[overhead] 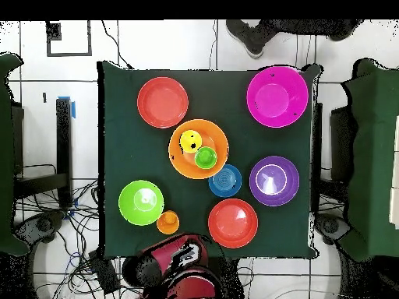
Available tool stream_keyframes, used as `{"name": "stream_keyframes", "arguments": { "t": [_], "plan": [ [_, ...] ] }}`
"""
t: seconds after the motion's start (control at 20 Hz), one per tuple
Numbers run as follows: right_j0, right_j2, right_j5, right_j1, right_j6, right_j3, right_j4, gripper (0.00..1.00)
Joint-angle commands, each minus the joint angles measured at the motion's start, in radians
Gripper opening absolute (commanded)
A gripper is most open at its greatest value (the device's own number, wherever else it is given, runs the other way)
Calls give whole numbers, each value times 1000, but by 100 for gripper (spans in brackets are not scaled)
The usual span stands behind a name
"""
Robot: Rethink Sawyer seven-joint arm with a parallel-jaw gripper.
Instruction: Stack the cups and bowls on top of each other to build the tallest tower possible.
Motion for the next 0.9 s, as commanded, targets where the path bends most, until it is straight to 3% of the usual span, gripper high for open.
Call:
{"name": "stream_keyframes", "arguments": {
  "t": [0.05,0.9],
  "plan": [
    [-23,129,114,-4,52,-124,57,100],
    [-54,180,122,-46,64,-140,59,100]
  ]
}}
